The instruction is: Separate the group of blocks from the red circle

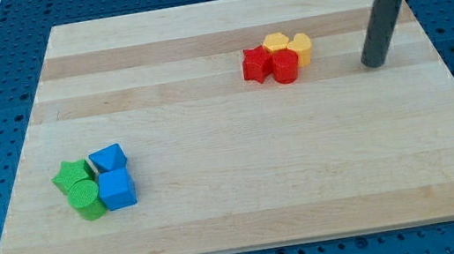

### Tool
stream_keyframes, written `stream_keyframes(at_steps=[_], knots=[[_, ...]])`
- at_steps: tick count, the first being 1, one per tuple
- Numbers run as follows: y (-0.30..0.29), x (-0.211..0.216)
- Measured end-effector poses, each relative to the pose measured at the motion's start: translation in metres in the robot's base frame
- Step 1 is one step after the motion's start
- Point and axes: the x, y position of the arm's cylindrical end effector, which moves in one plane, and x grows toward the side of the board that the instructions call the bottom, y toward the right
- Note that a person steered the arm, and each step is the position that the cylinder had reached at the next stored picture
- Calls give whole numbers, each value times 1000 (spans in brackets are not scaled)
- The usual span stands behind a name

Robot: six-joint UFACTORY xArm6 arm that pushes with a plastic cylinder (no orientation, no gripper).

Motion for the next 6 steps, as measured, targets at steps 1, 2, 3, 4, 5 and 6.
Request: stream_keyframes(at_steps=[1,2,3,4,5,6], knots=[[-14,-21],[-35,-37],[-58,-37],[-80,-37],[-102,-37],[-121,-40]])
